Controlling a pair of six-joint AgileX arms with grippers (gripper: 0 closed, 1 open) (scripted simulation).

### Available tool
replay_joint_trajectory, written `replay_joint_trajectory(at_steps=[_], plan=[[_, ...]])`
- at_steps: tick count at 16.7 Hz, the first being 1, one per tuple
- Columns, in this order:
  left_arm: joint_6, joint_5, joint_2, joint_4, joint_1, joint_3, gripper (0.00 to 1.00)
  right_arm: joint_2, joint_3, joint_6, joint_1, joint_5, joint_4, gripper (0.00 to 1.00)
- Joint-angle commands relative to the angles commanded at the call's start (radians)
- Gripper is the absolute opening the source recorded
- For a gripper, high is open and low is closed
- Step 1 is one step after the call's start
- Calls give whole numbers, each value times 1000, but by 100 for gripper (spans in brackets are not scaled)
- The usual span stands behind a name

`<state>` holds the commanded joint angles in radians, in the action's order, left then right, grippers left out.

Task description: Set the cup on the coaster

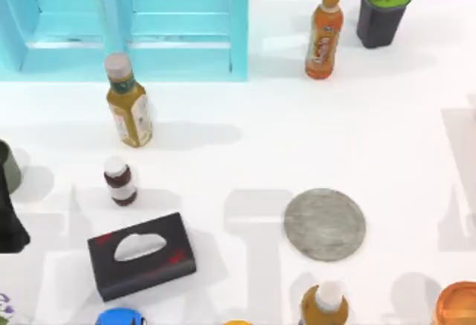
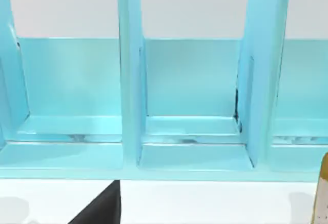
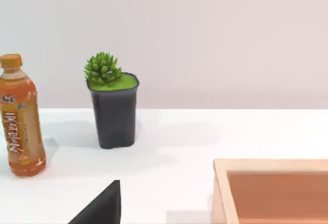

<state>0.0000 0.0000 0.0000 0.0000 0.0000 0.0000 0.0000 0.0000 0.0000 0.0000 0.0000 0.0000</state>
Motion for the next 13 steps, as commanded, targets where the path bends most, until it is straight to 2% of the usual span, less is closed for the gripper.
replay_joint_trajectory(at_steps=[3, 6, 9, 13], plan=[[9, 1, 8, -6, 2, 9, 100, 0, 0, 0, 0, 0, 0, 100], [93, 11, 90, -67, 15, 92, 100, 0, 0, 0, 0, 0, 0, 100], [258, 26, 250, -190, 29, 259, 100, 0, 0, 0, 0, 0, 0, 100], [565, 36, 551, -389, 45, 533, 100, 0, 0, 0, 0, 0, 0, 100]])
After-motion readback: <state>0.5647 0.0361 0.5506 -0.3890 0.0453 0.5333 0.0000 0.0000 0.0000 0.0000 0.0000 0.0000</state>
